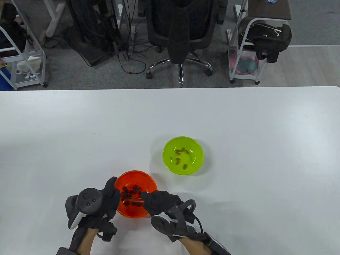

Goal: Pick raisins with tweezers into bowl

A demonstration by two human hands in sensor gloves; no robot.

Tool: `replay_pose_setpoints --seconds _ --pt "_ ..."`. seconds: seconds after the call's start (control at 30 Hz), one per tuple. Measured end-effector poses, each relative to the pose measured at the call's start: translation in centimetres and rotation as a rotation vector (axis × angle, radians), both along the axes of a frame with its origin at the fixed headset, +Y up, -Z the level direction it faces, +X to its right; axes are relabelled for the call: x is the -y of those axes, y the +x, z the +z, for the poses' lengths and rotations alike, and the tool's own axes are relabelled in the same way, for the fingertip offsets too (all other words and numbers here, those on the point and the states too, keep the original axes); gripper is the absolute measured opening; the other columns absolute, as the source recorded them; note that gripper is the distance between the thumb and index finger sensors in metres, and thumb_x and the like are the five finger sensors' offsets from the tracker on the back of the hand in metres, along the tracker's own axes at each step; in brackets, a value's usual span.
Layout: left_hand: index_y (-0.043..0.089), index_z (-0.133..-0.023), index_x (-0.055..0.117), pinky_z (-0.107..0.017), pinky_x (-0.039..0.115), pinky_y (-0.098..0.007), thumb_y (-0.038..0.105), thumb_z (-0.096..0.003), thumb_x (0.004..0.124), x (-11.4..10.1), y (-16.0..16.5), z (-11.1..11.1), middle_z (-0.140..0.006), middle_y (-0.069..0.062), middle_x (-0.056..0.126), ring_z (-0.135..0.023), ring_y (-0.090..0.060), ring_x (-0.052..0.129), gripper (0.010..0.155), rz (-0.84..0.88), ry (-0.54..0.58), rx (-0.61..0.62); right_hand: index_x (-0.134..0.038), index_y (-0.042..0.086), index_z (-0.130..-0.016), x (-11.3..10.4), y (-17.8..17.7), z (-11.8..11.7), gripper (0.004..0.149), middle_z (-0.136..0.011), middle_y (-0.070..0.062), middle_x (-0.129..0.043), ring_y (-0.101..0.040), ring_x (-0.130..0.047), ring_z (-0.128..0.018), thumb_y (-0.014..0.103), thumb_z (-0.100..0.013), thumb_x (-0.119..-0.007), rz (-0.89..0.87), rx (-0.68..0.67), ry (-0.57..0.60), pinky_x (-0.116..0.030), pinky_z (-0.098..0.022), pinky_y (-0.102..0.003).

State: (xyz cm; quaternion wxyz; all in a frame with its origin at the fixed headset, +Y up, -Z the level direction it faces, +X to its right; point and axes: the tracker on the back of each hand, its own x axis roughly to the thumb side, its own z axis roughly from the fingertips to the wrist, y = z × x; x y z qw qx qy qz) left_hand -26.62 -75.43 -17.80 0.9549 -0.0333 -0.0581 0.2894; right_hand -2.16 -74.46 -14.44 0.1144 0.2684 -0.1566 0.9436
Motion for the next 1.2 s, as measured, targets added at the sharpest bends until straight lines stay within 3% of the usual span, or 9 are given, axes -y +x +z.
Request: replay_pose_setpoints --seconds 0.63,1.2 --pt "0.005 -0.103 0.067 -0.016 0.090 -0.032 0.038 -0.0585 0.066 0.1 0.6 0.1 -0.047 -0.004 0.101 -0.013 -0.008 0.098 0.056 -0.013 0.006 0.013 -0.087 0.031 -0.088 -0.1 -0.3 -0.1 0.038 -0.070 0.008 -0.095 -0.005 -0.096 -0.040 0.044 -0.052 -0.080 0.049 -0.007 -0.034 -0.086 -0.028 -0.024" --pt "0.005 -0.103 0.067 -0.016 0.090 -0.031 0.038 -0.0585 0.066 0.0 0.3 0.0 -0.047 -0.004 0.101 -0.013 -0.008 0.098 0.056 0.000 -0.005 -0.002 -0.087 0.031 -0.087 -1.1 1.9 -0.7 0.038 -0.069 0.008 -0.095 -0.005 -0.095 -0.039 0.044 -0.052 -0.080 -0.083 0.049 -0.014 -0.086 -0.028 -0.024"
